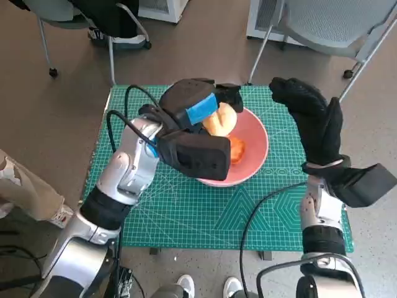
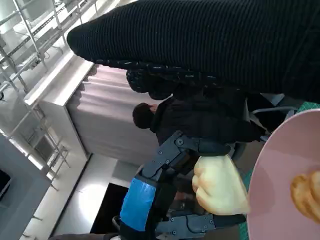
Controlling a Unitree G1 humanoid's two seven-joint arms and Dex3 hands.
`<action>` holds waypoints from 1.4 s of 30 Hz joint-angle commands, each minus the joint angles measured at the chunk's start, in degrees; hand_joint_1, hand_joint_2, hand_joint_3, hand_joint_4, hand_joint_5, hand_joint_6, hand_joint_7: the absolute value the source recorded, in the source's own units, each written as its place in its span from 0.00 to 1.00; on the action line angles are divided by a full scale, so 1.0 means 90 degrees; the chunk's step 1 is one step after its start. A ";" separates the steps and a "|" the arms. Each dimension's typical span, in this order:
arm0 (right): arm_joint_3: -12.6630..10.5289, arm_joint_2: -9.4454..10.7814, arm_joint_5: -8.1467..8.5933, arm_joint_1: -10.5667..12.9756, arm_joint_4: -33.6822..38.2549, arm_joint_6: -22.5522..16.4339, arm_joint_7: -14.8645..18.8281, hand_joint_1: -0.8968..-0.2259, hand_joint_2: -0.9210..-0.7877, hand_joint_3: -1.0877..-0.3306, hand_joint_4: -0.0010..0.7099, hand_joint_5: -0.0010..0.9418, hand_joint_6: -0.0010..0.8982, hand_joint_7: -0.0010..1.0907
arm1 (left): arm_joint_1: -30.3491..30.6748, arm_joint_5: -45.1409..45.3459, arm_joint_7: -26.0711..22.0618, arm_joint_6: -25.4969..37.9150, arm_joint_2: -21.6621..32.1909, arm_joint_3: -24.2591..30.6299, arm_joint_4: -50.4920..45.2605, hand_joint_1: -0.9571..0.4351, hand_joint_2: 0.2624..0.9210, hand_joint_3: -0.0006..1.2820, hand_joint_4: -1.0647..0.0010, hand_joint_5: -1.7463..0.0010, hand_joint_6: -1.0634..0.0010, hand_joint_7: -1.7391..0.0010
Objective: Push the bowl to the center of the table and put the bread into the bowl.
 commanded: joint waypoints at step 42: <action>0.0140 0.0122 -0.0075 0.0162 -0.0111 -0.0010 -0.0176 0.37 0.00 0.42 0.29 0.00 0.08 0.47 | 0.0111 -0.2732 -0.2314 -0.1391 0.0359 0.1305 0.1011 0.30 0.77 0.02 1.00 1.00 0.97 0.99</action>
